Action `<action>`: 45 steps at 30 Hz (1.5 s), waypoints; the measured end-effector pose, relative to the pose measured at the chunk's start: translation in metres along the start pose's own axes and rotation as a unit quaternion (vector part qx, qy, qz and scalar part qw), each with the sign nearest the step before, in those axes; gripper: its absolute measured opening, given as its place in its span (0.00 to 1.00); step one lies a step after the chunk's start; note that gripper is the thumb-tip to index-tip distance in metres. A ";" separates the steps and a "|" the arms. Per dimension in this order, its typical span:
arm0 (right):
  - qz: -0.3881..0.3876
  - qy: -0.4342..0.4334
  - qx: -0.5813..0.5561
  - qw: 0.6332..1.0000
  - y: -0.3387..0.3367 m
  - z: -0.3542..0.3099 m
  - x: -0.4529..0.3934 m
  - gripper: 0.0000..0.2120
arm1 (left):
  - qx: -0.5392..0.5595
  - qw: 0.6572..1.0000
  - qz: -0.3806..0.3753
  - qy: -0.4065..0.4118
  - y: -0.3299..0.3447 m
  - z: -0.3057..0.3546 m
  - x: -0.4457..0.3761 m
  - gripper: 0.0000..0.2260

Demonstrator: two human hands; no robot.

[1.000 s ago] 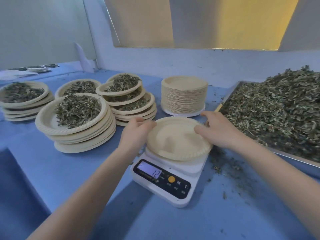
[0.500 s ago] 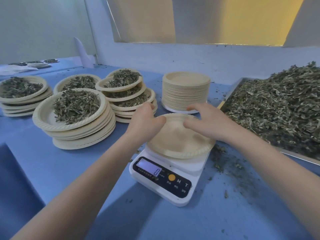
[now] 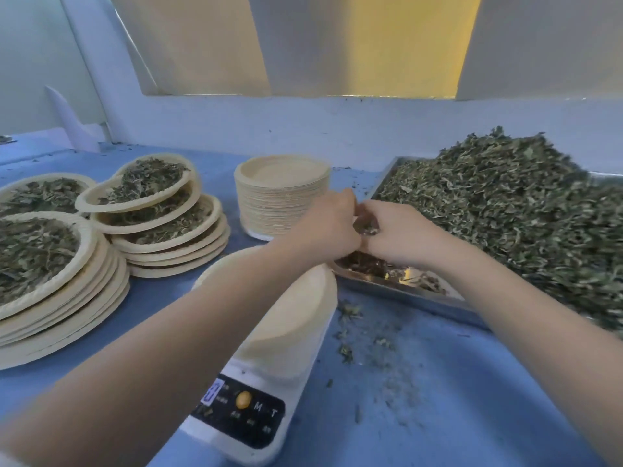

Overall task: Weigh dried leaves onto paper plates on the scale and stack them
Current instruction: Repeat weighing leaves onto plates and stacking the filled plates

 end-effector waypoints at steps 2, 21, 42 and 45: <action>-0.008 0.034 0.023 0.999 -0.011 0.030 -0.002 0.21 | 0.012 0.999 -0.038 0.008 0.020 0.016 -0.022 0.19; -0.195 0.011 0.014 0.981 -0.023 0.140 -0.054 0.40 | -0.060 0.975 -0.213 -0.027 0.094 0.017 -0.091 0.53; -0.064 0.076 -0.071 0.993 -0.014 0.094 -0.022 0.27 | 0.276 0.928 -0.172 -0.179 0.073 0.026 -0.053 0.22; -0.017 0.068 -0.072 0.995 -0.037 0.081 -0.022 0.30 | 0.316 0.926 -0.128 -0.162 0.048 0.033 -0.052 0.21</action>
Point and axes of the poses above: each hand's wrist, its own x-axis away from the middle knuckle, its own y-axis out of the palm, z = x × y, the point moved 4 cm from there along -x, towards the middle knuckle, and after that the axes turned 6 degrees about z, right-handed, at the moved point
